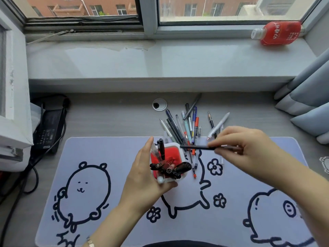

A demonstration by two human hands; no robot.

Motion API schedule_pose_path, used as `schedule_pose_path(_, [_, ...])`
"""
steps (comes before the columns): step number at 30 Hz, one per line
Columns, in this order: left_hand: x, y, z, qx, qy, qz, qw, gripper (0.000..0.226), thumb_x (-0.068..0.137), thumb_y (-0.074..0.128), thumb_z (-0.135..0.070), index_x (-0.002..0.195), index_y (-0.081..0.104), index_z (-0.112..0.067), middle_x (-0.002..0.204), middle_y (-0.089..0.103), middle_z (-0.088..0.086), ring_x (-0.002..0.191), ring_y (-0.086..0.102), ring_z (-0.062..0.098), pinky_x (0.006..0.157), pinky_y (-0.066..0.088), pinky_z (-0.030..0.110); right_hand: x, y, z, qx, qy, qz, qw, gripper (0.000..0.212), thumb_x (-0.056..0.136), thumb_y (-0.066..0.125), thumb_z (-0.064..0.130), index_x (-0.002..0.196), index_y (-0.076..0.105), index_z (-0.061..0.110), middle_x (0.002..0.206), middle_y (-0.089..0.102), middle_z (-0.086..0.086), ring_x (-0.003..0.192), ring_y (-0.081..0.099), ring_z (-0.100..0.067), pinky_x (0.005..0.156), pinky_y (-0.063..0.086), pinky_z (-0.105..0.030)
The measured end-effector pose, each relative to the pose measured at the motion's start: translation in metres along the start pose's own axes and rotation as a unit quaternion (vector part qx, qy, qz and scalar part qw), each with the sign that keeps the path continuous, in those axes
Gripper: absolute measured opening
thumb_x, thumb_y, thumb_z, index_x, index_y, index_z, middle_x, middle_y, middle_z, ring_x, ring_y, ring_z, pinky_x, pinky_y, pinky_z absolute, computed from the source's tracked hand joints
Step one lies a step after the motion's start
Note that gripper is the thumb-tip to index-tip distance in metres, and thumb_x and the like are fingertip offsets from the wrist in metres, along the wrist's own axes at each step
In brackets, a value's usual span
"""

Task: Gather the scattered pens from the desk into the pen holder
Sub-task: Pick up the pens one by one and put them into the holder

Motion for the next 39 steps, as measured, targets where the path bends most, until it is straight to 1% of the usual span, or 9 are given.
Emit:
schedule_pose_path(3, [0.002, 0.003, -0.01, 0.04, 0.043, 0.012, 0.998, 0.115, 0.052, 0.087, -0.025, 0.126, 0.006, -0.06, 0.113, 0.024, -0.047, 0.117, 0.044, 0.009, 0.092, 0.042, 0.023, 0.003, 0.021, 0.02, -0.06, -0.027, 0.056, 0.996, 0.011, 0.08, 0.067, 0.012, 0.08, 0.074, 0.02, 0.067, 0.056, 0.021, 0.065, 0.053, 0.005, 0.068, 0.042, -0.006])
schedule_pose_path(6, [0.0, 0.009, -0.021, 0.058, 0.075, 0.024, 0.995, 0.114, 0.05, 0.084, -0.03, 0.128, 0.007, -0.058, 0.12, 0.028, -0.039, 0.115, 0.043, 0.007, 0.093, 0.041, 0.024, 0.011, 0.051, 0.03, -0.057, -0.051, 0.005, 0.997, 0.021, 0.089, 0.049, 0.023, 0.091, 0.067, 0.014, 0.101, 0.066, 0.001, 0.099, 0.055, -0.014, 0.09, 0.042, -0.025])
schedule_pose_path(8, [0.002, 0.011, -0.021, 0.016, 0.059, 0.03, 0.998, 0.11, 0.049, 0.081, -0.032, 0.13, 0.012, -0.058, 0.129, 0.036, -0.031, 0.118, 0.046, 0.005, 0.096, 0.044, 0.027, 0.016, 0.07, 0.035, 0.019, -0.056, 0.016, 0.998, 0.038, 0.089, 0.032, 0.042, 0.109, 0.054, 0.019, 0.14, 0.043, 0.003, 0.134, 0.025, -0.009, 0.11, 0.022, -0.025])
schedule_pose_path(11, [0.005, 0.006, -0.019, -0.002, 0.045, 0.021, 0.999, 0.106, 0.053, 0.082, -0.031, 0.132, 0.016, -0.054, 0.133, 0.04, -0.028, 0.119, 0.047, 0.005, 0.097, 0.045, 0.029, 0.018, 0.097, 0.038, 0.108, -0.044, 0.121, 0.986, 0.066, 0.082, 0.019, 0.064, 0.135, 0.026, 0.025, 0.144, 0.004, 0.029, 0.13, -0.015, 0.021, 0.116, -0.001, -0.024])
schedule_pose_path(14, [0.009, -0.01, -0.009, 0.002, 0.019, -0.01, 1.0, 0.108, 0.054, 0.086, -0.028, 0.137, 0.018, -0.042, 0.132, 0.037, -0.021, 0.124, 0.043, 0.01, 0.1, 0.043, 0.033, 0.037, 0.09, 0.033, 0.166, -0.025, 0.082, 0.982, 0.058, 0.089, 0.028, 0.055, 0.138, 0.031, 0.024, 0.144, 0.029, 0.016, 0.135, 0.021, 0.007, 0.112, 0.019, -0.022])
schedule_pose_path(17, [0.012, -0.028, 0.003, 0.017, -0.015, -0.051, 0.998, 0.112, 0.052, 0.087, -0.027, 0.139, 0.017, -0.04, 0.122, 0.039, -0.019, 0.115, 0.044, 0.004, 0.092, 0.04, 0.024, 0.072, 0.072, -0.005, 0.146, 0.059, -0.065, 0.985, 0.025, 0.092, 0.048, 0.018, 0.113, 0.061, 0.013, 0.107, 0.062, 0.004, 0.093, 0.054, 0.001, 0.088, 0.047, -0.021])
schedule_pose_path(19, [0.015, -0.038, 0.009, 0.017, -0.028, -0.07, 0.997, 0.112, 0.053, 0.088, -0.027, 0.14, 0.017, -0.038, 0.12, 0.036, -0.02, 0.112, 0.038, -0.001, 0.089, 0.034, 0.019, 0.097, 0.087, -0.033, 0.063, 0.129, -0.047, 0.988, 0.023, 0.09, 0.048, 0.008, 0.103, 0.067, 0.008, 0.101, 0.069, -0.006, 0.089, 0.062, -0.015, 0.088, 0.051, -0.033])
schedule_pose_path(29, [0.011, -0.056, 0.03, -0.01, -0.065, -0.098, 0.993, 0.113, 0.05, 0.088, -0.036, 0.139, 0.017, -0.039, 0.112, 0.035, -0.031, 0.112, 0.039, -0.003, 0.09, 0.033, 0.019, 0.15, 0.164, -0.045, -0.222, 0.156, 0.068, 0.96, 0.032, 0.084, 0.048, -0.007, 0.116, 0.046, -0.002, 0.115, 0.057, -0.02, 0.104, 0.057, -0.035, 0.08, 0.048, -0.038])
schedule_pose_path(39, [0.009, -0.051, 0.035, -0.032, -0.079, -0.081, 0.993, 0.114, 0.048, 0.088, -0.041, 0.138, 0.017, -0.042, 0.113, 0.035, -0.035, 0.119, 0.042, 0.001, 0.093, 0.034, 0.022, 0.14, 0.135, -0.056, -0.056, 0.16, 0.061, 0.984, 0.008, 0.086, 0.046, 0.009, 0.089, 0.05, 0.002, 0.083, 0.057, -0.014, 0.069, 0.054, -0.028, 0.06, 0.042, -0.037])
Point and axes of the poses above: each hand's wrist, its own x-axis towards the middle knuckle, its own y-axis out of the palm, z = x × y, the point moved 8 cm from there along x, towards the middle knuckle
